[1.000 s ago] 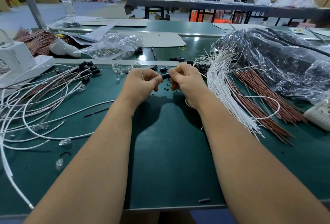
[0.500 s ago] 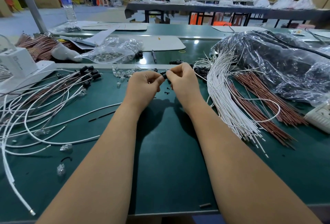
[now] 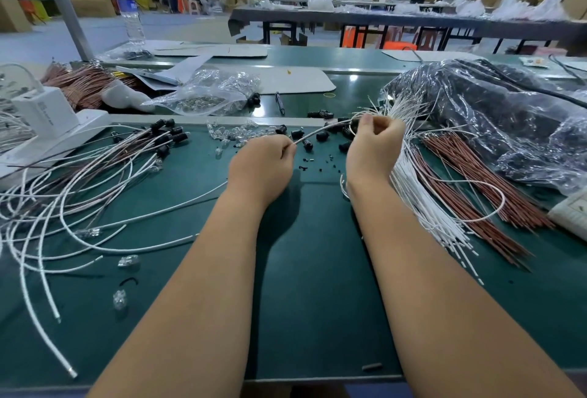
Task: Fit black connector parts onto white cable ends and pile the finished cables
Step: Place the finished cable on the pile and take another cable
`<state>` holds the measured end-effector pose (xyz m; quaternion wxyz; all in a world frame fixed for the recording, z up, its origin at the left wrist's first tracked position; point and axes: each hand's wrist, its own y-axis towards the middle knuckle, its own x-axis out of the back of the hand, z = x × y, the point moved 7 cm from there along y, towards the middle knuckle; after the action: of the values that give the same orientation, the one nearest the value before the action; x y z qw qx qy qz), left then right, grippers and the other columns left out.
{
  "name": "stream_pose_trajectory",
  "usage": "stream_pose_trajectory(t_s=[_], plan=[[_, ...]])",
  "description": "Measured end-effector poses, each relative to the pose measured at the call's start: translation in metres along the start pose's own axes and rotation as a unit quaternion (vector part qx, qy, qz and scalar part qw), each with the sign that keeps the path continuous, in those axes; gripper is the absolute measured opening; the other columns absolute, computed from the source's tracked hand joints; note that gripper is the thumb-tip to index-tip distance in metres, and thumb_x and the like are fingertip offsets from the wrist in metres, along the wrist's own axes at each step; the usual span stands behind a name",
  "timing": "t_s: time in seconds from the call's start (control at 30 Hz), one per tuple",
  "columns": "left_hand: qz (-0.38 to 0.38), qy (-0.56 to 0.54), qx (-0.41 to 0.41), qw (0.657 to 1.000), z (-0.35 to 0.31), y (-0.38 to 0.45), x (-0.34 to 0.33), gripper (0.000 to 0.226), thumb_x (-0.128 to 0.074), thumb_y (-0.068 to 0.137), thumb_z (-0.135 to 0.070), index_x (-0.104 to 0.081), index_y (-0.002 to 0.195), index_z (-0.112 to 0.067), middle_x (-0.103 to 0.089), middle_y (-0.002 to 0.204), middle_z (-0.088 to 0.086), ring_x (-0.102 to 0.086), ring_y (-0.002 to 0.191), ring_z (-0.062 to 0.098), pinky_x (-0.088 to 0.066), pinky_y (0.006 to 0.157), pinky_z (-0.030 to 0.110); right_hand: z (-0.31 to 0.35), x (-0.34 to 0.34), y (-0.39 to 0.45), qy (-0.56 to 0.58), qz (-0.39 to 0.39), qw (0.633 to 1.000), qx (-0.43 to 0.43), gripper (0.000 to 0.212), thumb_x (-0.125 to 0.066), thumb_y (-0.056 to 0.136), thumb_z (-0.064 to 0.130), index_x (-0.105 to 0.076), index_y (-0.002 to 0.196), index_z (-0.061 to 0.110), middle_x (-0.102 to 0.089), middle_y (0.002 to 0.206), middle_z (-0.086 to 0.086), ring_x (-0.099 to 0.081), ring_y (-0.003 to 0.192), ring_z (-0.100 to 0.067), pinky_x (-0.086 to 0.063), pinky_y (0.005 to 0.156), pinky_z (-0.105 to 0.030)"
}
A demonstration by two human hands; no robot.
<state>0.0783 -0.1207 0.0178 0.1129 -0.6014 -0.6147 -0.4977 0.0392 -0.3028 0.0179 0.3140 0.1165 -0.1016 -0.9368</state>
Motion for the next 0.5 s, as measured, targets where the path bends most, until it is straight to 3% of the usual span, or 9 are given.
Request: stream_pose_trajectory(t_s=[0.07,0.13,0.23,0.33,0.5], plan=[[-0.016,0.018,0.001,1.0,-0.003,0.0,0.004,0.027,-0.045,0.099,-0.026,-0.065,0.091,-0.011,-0.062,0.073,0.004,-0.056,0.072,0.028,-0.037,0.057,0.028,0.0,0.004,0.002,0.012,-0.013,1.0,-0.002,0.005,-0.048,0.097,0.016,-0.044,0.099,0.018,-0.053,0.08,0.006,-0.051,0.064,-0.009,-0.043,0.059,-0.024],[-0.043,0.014,0.009,0.999,-0.005,0.001,0.011,0.027,-0.045,0.098,-0.026,-0.065,0.089,-0.01,-0.063,0.074,0.006,-0.056,0.073,0.031,-0.038,0.058,0.03,0.005,-0.005,-0.001,-0.016,0.031,0.999,0.028,0.016,-0.046,0.097,0.012,-0.043,0.112,0.015,-0.052,0.074,0.007,-0.05,0.061,-0.008,-0.044,0.061,-0.03],[-0.071,0.006,0.028,0.997,-0.006,0.002,0.024,0.026,-0.046,0.097,-0.025,-0.065,0.086,-0.011,-0.062,0.072,0.004,-0.056,0.07,0.028,-0.037,0.055,0.028,0.017,-0.024,-0.02,-0.114,0.122,0.977,0.136,0.033,-0.046,0.095,0.01,-0.039,0.126,0.014,-0.05,0.066,0.01,-0.05,0.057,0.001,-0.041,0.054,-0.016],[-0.089,0.04,0.028,0.995,-0.001,0.008,0.049,0.026,-0.046,0.097,-0.023,-0.065,0.088,-0.009,-0.063,0.076,0.005,-0.055,0.072,0.026,-0.044,0.058,0.03,0.021,-0.041,-0.038,-0.178,0.208,0.938,0.211,0.034,-0.046,0.093,0.008,-0.041,0.125,0.014,-0.051,0.068,0.004,-0.051,0.063,-0.009,-0.042,0.06,-0.034],[-0.152,0.175,0.018,0.973,0.012,0.019,0.121,0.026,-0.045,0.096,-0.021,-0.067,0.093,-0.007,-0.063,0.081,0.011,-0.048,0.069,0.025,-0.035,0.057,0.029,0.017,-0.056,-0.052,-0.219,0.288,0.901,0.24,0.031,-0.049,0.092,0.004,-0.05,0.122,0.01,-0.055,0.068,-0.009,-0.051,0.065,-0.026,-0.044,0.064,-0.042]])
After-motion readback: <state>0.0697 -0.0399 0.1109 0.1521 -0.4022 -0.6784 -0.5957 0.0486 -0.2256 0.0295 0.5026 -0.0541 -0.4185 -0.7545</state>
